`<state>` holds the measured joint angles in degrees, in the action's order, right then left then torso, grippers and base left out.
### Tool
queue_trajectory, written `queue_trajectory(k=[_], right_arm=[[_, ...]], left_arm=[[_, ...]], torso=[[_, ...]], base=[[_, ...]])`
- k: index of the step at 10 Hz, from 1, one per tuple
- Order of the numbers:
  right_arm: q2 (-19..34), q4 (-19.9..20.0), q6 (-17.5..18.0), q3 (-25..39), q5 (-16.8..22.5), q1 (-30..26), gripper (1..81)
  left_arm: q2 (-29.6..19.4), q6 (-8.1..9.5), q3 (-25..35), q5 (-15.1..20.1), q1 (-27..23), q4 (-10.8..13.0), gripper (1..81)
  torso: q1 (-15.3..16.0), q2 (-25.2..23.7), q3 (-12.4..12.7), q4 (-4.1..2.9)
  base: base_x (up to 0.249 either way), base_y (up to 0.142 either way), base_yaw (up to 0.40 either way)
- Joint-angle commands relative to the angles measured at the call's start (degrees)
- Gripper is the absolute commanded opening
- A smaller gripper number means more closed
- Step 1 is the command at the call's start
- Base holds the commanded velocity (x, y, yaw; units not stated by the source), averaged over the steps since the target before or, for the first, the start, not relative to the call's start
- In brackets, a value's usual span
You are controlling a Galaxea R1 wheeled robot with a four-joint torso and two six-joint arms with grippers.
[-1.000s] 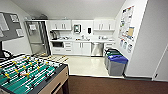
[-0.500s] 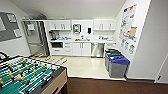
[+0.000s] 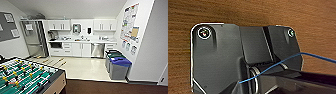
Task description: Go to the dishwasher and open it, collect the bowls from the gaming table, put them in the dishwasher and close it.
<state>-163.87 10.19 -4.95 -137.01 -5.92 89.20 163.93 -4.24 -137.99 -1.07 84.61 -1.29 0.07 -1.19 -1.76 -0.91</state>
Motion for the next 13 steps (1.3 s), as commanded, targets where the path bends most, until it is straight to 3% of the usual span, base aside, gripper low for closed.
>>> queue_trajectory(k=[1,13], right_arm=[[0.4,0.1,-0.4,0.6,3.4,-2.7,81.1],[0.4,0.0,-0.4,0.5,3.5,-3.0,81.1]], left_arm=[[-0.4,0.11,0.7,3.1,-3.0,-0.4,81.1],[-0.5,0.02,0.6,2.8,-3.0,-0.4,81.1]], torso=[[0.0,0.0,0.0,0.0],[0.0,0.0,0.0,0.0]], base=[[0.17,0.0,0.0],[0.175,0.0,0.0]])
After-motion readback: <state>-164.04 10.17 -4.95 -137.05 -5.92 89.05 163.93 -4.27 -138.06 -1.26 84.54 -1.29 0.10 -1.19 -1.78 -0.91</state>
